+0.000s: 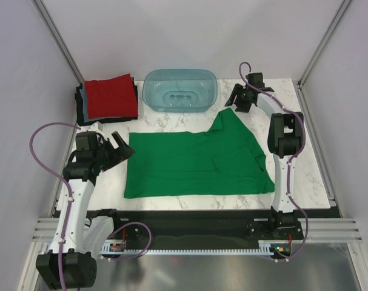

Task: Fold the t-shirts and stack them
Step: Fold the tshirt

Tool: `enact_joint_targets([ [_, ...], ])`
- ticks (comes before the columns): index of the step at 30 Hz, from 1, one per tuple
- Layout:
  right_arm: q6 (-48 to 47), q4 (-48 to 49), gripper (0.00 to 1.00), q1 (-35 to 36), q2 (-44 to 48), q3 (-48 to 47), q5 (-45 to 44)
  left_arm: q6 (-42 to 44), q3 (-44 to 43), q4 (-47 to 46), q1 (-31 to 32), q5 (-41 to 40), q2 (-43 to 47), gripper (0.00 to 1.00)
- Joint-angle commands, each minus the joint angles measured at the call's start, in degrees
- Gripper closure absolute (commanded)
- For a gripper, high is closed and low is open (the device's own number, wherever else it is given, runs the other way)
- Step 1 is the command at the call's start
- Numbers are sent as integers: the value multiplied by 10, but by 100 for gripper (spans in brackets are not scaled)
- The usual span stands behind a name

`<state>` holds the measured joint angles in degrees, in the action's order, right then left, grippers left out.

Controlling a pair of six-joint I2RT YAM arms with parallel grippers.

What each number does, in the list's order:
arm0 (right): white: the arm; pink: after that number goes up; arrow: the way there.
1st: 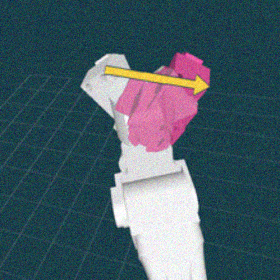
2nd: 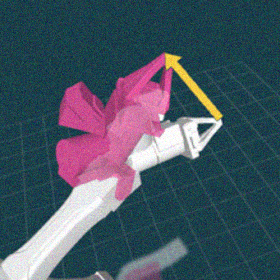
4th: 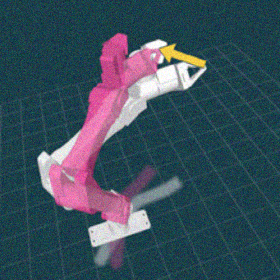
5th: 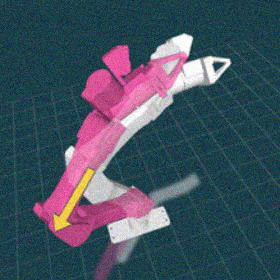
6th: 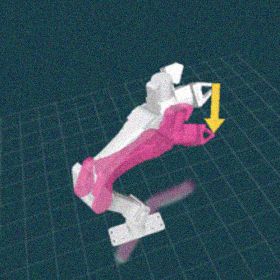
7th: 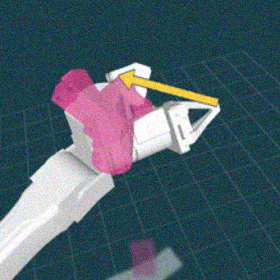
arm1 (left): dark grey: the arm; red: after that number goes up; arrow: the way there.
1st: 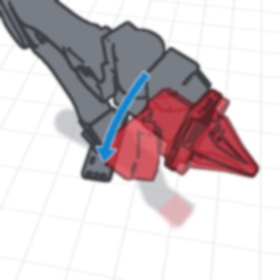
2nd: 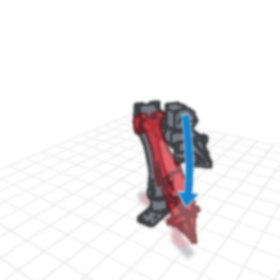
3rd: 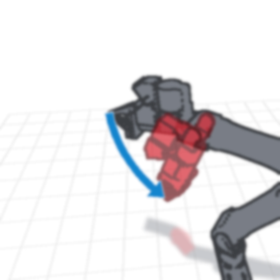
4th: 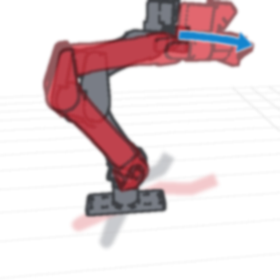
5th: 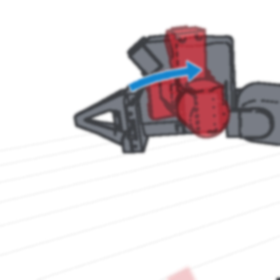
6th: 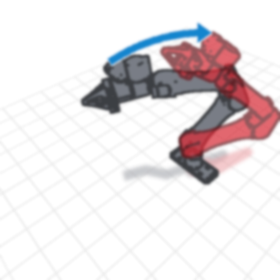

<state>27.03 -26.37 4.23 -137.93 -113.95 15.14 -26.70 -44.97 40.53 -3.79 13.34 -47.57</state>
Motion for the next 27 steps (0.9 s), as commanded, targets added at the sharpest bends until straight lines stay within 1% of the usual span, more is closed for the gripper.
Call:
enact_joint_targets([
  [1,-30,-1,31,-4,-21,-9,-34,15,0,-17,-2,-9,4,6],
  [4,-33,2,34,-4,-17,6,-42,14,1,-17,-2,-8,3,6],
  [8,-36,16,37,4,-9,29,-27,14,1,-17,-2,-7,3,7],
  [11,-43,18,41,17,-7,32,-16,14,1,-17,-2,-9,4,7],
  [15,-45,19,54,21,1,48,-10,12,1,-16,-1,-11,10,8],
  [20,-45,28,64,21,17,77,-5,11,2,-16,-2,-15,13,8],
  [21,-45,31,72,21,20,86,-5,11,2,-16,-1,-15,11,8],
  [23,-45,31,83,21,24,90,-6,12,0,-17,-2,-24,3,11],
  [24,-44,32,94,21,31,95,-8,9,-2,-18,-1,-31,-1,12],
  [25,-38,32,100,21,34,97,-7,9,-6,-22,-1,-40,-14,12],
  [27,-29,34,100,21,53,106,1,2,-11,-47,-2,-49,-36,12],
])
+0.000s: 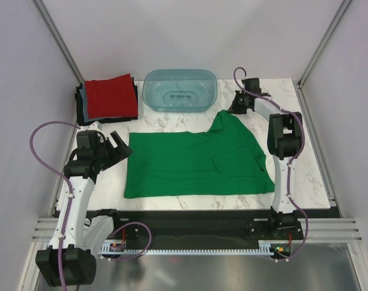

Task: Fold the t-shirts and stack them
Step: Fold the tshirt

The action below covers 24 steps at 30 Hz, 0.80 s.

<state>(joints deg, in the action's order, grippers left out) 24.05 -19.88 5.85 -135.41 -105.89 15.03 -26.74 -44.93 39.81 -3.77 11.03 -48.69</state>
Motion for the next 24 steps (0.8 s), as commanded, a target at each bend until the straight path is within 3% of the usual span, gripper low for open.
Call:
enact_joint_targets([
  [1,10,-29,100,6,38,30,4,-1,-19,-52,-2,-29,-37,16],
  [9,62,31,100,11,238,172,35,-36,-119,-150,-2,-24,-320,37],
  [19,95,106,100,34,444,399,70,-23,-261,-165,4,-90,-570,32],
  [24,92,112,100,39,486,452,83,-28,-252,-211,9,-101,-599,34],
])
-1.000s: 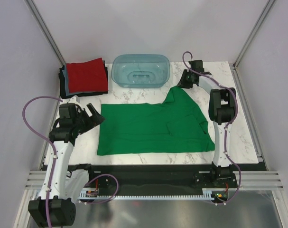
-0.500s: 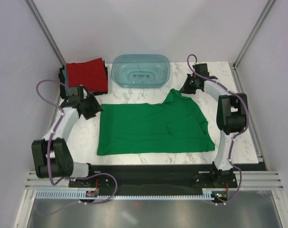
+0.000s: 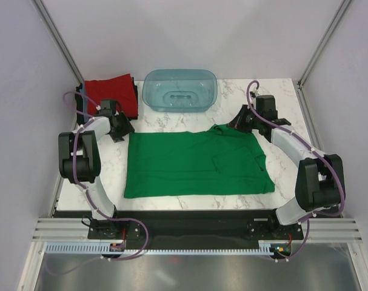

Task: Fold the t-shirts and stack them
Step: Fold the tshirt

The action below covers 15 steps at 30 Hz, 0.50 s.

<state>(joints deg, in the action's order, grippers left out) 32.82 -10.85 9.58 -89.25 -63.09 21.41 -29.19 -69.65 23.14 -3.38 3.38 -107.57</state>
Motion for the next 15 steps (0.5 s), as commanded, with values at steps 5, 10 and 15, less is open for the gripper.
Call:
enact_joint_targets([
  [5,-5,20,100,3,47,54,21,0,-7,-68,21,-28,-35,39],
  [10,-8,19,100,3,54,68,14,-3,-2,-70,27,-27,-40,55],
  [15,-7,20,100,3,57,65,4,-1,-1,-73,27,-25,-40,73],
])
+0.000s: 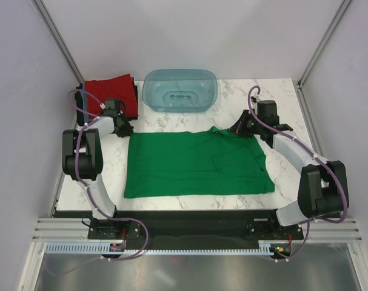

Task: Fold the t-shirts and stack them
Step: Fold the tshirt

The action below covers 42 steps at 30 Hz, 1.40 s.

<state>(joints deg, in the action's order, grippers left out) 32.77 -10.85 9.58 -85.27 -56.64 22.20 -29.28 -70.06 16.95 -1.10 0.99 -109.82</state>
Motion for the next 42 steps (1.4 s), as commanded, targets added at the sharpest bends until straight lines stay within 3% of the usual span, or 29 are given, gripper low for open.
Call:
enact_joint_targets([
  [1,-6,19,100,3,18,-1,-4,4,-2,-10,4,2,-20,77],
  [2,-7,15,100,1,21,-5,-7,4,-3,-9,4,3,-22,80],
  [4,-4,11,100,1,28,-7,-11,5,-6,-7,5,4,-21,96],
  [5,-5,3,100,2,41,-5,-14,6,-5,-4,5,3,-16,98],
  [25,33,-100,100,-9,344,180,-78,0,118,27,20,-8,196,98],
  [42,62,-269,100,-10,477,181,-174,12,186,67,20,-48,305,98],
])
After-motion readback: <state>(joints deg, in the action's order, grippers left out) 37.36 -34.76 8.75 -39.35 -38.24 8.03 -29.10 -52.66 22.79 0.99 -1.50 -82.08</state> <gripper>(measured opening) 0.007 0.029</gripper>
